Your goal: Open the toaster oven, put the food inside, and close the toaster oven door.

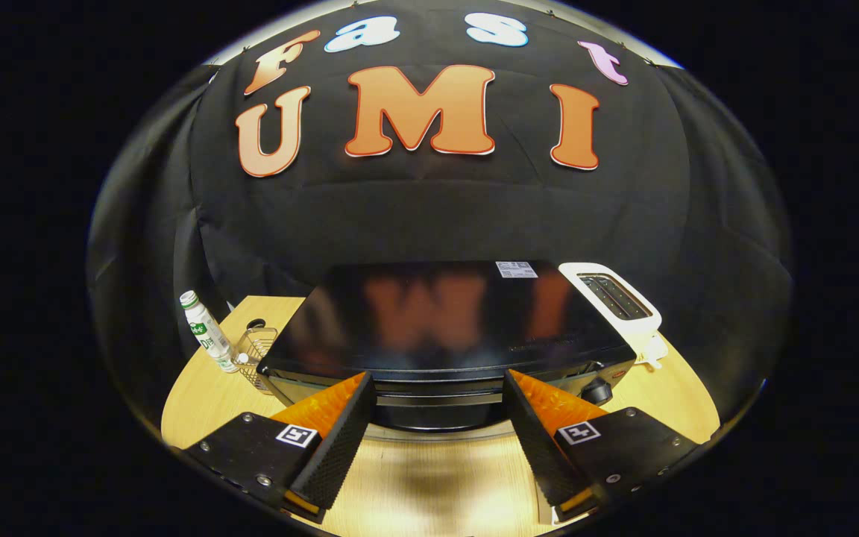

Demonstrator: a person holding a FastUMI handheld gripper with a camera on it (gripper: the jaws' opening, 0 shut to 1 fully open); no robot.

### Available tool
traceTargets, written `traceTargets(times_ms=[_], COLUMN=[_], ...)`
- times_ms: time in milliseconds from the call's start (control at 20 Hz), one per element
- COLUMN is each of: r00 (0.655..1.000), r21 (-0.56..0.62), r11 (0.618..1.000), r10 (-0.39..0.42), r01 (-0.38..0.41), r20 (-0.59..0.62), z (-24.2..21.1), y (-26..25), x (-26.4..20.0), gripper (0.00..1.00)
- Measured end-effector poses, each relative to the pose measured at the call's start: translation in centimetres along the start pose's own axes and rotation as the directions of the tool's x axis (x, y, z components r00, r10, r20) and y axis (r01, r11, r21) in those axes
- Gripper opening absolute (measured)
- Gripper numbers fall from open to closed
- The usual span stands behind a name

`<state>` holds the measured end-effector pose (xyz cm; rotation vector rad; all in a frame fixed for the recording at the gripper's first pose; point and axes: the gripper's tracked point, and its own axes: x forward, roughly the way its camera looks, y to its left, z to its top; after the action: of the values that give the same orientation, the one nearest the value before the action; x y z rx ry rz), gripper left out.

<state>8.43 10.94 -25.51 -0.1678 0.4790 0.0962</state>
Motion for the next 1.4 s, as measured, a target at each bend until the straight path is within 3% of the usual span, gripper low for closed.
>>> traceTargets(times_ms=[1000,1400], r00=[0.994,0.981], r21=[0.017,0.128], r11=[1.0,0.992], r10=[0.018,0.03], r01=[-0.016,-0.005], r20=[-0.112,-0.194], z=[-11.6,-17.3], y=[-0.4,-0.3], x=[-6.8,-7.8], gripper=[1.0,1.0])
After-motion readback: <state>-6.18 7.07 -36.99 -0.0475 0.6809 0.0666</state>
